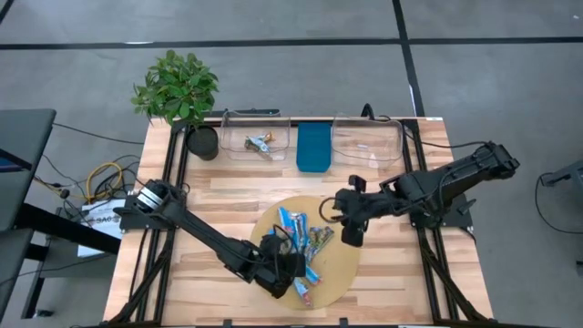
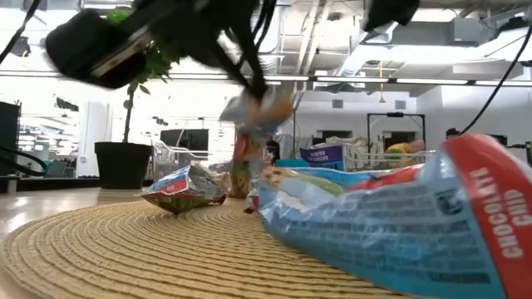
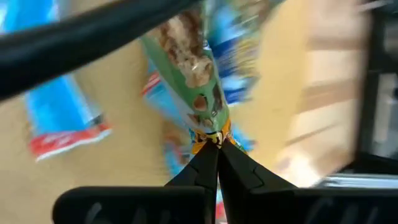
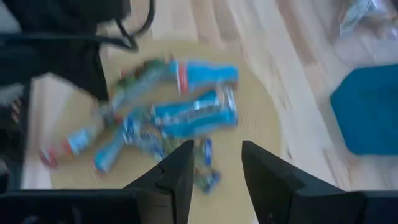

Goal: Pick and place Granola Bars by type
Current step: Put the yellow granola bar into the left transparent bin

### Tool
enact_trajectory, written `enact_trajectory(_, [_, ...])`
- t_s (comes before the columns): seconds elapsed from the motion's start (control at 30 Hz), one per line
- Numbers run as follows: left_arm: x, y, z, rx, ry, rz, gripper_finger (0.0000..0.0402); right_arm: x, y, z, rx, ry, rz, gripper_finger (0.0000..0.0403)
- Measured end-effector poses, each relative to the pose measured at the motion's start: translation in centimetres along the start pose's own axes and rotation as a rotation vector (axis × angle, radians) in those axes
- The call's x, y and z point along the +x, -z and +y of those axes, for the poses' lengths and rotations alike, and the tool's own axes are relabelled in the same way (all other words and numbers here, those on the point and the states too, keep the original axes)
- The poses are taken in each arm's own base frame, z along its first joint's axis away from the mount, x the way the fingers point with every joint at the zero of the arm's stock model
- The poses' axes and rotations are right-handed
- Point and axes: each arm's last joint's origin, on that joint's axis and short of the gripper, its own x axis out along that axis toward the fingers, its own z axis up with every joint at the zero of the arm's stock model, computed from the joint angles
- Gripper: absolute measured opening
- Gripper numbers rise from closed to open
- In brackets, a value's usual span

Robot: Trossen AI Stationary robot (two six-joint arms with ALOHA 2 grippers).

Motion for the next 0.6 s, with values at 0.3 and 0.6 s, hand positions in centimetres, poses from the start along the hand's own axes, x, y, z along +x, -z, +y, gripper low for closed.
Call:
enact_trajectory(0.3, [-4.9, -2.2, -2.2, 0.103, 0.19, -0.229, 0.0, -2.2, -1.5, -3.4, 0.169, -0.017, -0.126, 0.0126])
enact_trajectory(0.6, [-6.2, -9.1, -2.7, 0.195, 0.021, -0.411, 0.0, -3.0, -1.9, -4.6, 0.212, -0.019, -0.174, 0.0126])
